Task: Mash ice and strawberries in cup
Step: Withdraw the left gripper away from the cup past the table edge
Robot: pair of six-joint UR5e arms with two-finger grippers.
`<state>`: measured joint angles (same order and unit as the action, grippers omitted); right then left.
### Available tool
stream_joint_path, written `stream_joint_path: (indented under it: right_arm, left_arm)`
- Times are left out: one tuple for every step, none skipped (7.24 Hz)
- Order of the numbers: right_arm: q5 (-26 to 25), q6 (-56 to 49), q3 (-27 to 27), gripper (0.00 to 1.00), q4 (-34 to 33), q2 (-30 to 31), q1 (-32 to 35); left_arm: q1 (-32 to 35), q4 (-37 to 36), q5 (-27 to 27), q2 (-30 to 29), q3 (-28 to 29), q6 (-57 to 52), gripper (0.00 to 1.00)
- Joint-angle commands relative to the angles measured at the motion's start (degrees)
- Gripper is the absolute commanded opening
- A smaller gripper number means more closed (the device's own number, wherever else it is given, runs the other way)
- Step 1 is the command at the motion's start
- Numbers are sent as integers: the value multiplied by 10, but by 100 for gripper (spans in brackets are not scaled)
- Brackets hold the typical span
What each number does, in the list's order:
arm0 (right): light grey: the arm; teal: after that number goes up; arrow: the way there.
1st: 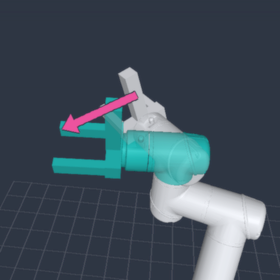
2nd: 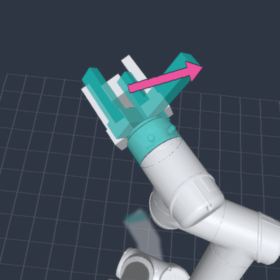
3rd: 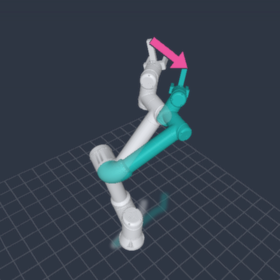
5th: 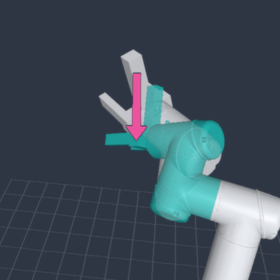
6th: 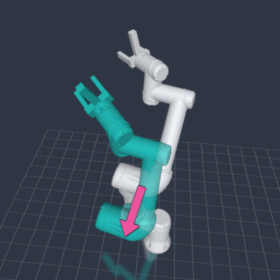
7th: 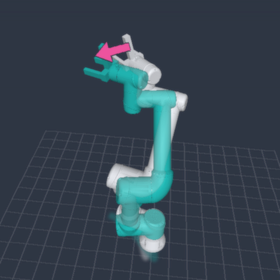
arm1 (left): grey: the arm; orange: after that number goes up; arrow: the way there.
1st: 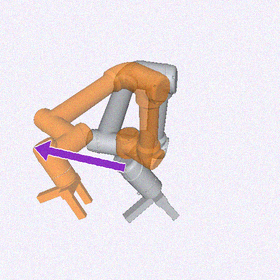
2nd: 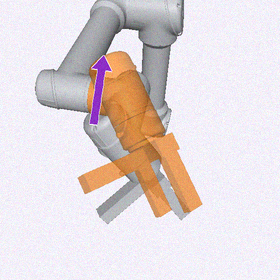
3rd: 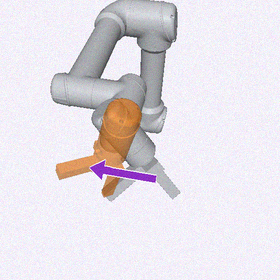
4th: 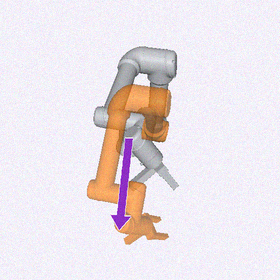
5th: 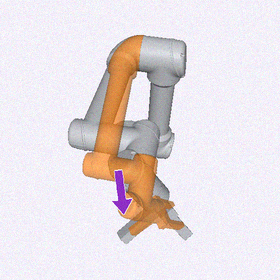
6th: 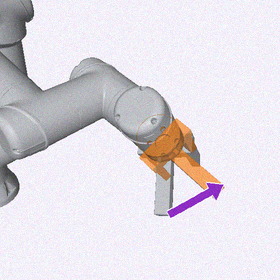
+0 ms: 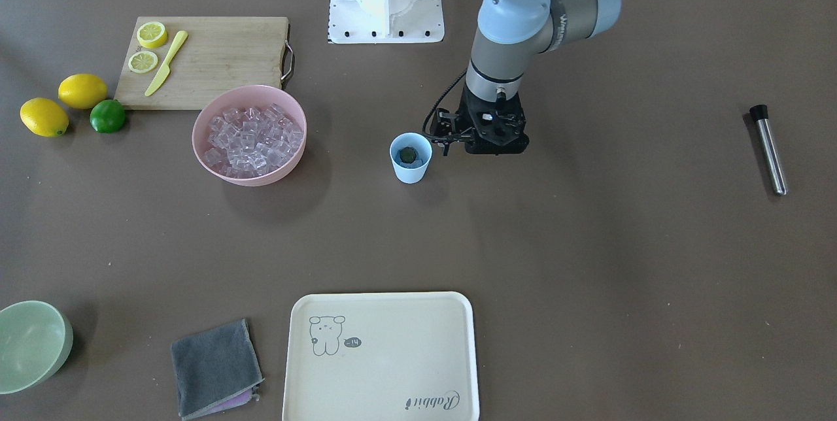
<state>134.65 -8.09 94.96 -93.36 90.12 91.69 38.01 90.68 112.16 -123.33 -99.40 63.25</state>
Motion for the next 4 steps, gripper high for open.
stream_joint_path:
  right_arm:
    - [5,0,0,100,0,-2,1]
    - [5,2,-2,100,-1,-2,1]
    - [16,-2,0,100,1,6,2]
    - [1,-3,0,100,2,14,2]
  left_arm:
    - [79,3,29,94,-11,-119,97]
    - [120,6,31,129,-11,-178,97]
    - [153,33,64,171,-9,-231,97]
    - [187,75,90,209,1,-278,97]
